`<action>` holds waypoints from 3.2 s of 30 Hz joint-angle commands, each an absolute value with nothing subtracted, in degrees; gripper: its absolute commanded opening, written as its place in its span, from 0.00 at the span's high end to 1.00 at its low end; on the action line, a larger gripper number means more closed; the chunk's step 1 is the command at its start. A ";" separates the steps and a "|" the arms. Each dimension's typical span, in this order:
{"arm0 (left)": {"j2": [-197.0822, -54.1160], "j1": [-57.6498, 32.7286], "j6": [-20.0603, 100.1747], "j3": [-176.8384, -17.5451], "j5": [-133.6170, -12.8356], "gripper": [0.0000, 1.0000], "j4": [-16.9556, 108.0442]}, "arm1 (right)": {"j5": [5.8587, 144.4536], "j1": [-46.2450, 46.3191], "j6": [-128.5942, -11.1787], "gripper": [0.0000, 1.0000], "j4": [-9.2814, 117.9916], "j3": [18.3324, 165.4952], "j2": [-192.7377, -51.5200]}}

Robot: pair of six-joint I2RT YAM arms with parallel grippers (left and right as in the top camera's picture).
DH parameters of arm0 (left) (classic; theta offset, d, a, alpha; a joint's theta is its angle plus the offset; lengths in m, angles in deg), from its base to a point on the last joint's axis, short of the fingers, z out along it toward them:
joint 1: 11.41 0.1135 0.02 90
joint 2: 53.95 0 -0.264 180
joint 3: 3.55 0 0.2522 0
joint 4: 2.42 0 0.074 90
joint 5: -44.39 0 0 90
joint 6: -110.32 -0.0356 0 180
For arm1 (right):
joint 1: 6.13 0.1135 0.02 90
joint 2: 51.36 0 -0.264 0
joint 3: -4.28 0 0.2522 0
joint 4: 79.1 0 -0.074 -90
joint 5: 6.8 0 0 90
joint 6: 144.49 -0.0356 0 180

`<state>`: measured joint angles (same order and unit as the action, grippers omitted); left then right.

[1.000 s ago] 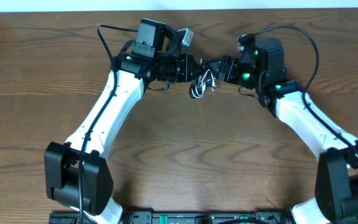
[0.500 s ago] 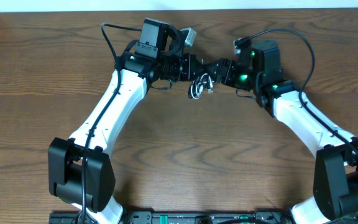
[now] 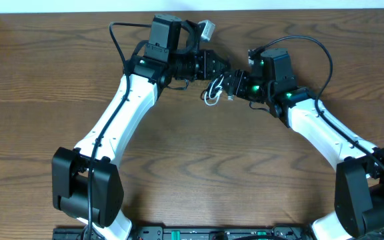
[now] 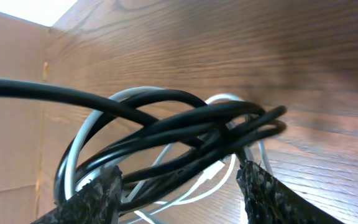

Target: Untangle cables

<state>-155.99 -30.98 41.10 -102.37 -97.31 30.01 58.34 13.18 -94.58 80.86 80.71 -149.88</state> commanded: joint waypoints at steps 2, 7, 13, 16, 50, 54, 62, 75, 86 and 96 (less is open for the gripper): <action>-156.17 -30.77 43.41 -102.94 -103.72 0.93 26.12 | 62.71 12.86 -94.69 0.43 79.11 81.50 -149.96; -155.40 -29.89 43.32 -102.94 -108.66 0.93 19.63 | 63.76 11.87 -94.69 0.42 77.01 81.19 -150.27; -153.70 -28.60 42.36 -102.94 -109.55 0.93 14.61 | 62.27 9.93 -94.72 0.42 75.72 81.19 -153.44; -153.32 -27.90 41.14 -102.94 -110.25 0.93 14.65 | 61.33 9.27 -94.72 0.42 75.48 81.19 -155.25; -153.28 -28.06 32.70 -102.98 -114.23 0.93 30.39 | 30.08 3.89 -63.42 0.20 84.48 82.81 -154.05; -153.28 -27.92 36.83 -102.98 -114.91 0.93 30.10 | 31.80 3.89 -63.42 0.24 88.20 82.81 -154.05; -153.28 -27.82 41.25 -102.98 -117.25 0.92 30.08 | 38.14 4.05 -63.42 0.55 91.26 82.81 -154.05; -153.28 -27.82 41.16 -102.98 -111.87 0.93 30.98 | 37.90 2.89 -74.04 0.99 91.06 82.81 -150.12; -153.28 -27.82 40.53 -102.98 -93.18 0.92 37.10 | 61.59 2.98 -75.92 0.99 64.25 82.81 -137.33; -153.28 -27.82 38.54 -102.96 -89.66 0.93 38.32 | 72.54 2.95 -75.42 0.99 49.30 82.81 -136.48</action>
<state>-154.99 -29.26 40.40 -102.33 -93.60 38.28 62.97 3.79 -75.02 51.59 82.11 -136.98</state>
